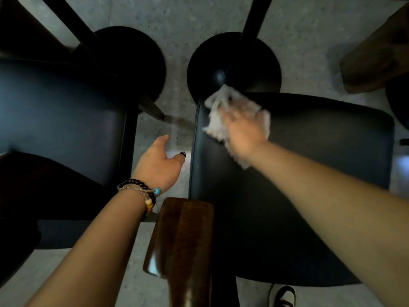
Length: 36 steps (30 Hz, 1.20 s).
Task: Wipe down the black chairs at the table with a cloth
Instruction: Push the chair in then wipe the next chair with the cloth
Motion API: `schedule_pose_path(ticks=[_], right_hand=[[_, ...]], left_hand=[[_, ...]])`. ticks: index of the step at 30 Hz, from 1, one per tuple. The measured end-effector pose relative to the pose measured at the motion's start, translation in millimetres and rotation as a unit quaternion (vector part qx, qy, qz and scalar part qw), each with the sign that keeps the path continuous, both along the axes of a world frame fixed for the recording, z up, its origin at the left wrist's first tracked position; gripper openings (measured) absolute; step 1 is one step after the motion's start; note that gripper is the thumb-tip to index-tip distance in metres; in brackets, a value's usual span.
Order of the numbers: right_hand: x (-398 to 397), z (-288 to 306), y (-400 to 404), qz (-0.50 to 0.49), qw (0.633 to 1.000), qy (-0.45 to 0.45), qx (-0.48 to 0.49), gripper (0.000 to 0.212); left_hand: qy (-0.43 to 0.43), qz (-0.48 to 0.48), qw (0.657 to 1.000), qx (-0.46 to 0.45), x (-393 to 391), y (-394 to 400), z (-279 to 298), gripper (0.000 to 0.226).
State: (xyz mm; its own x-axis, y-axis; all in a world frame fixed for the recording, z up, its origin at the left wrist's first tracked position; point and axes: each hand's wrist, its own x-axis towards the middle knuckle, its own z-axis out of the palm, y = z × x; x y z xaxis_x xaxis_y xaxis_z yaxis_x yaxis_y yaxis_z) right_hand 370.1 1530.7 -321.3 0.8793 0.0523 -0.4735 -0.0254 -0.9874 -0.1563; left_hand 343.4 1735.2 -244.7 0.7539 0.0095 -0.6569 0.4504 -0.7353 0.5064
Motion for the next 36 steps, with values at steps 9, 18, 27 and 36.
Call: schedule_pose_path(ticks=[9,18,27,36], right_hand=[[-33,15,-17,0.088,0.994,-0.039,-0.045,0.062],[5,-2,-84,-0.037,0.995,-0.074,-0.06,0.077],[-36,-2,-65,-0.224,0.973,-0.057,-0.015,0.073],[-81,31,-108,-0.129,0.99,0.003,0.064,0.064]], left_hand=[[0.016,-0.116,0.993,-0.022,24,-19,-1,0.068],[0.077,-0.362,0.925,0.079,46,-62,-35,0.076],[0.145,-0.384,0.908,0.09,38,-66,-41,0.093],[0.095,-0.3,0.948,0.053,48,-51,25,0.065]])
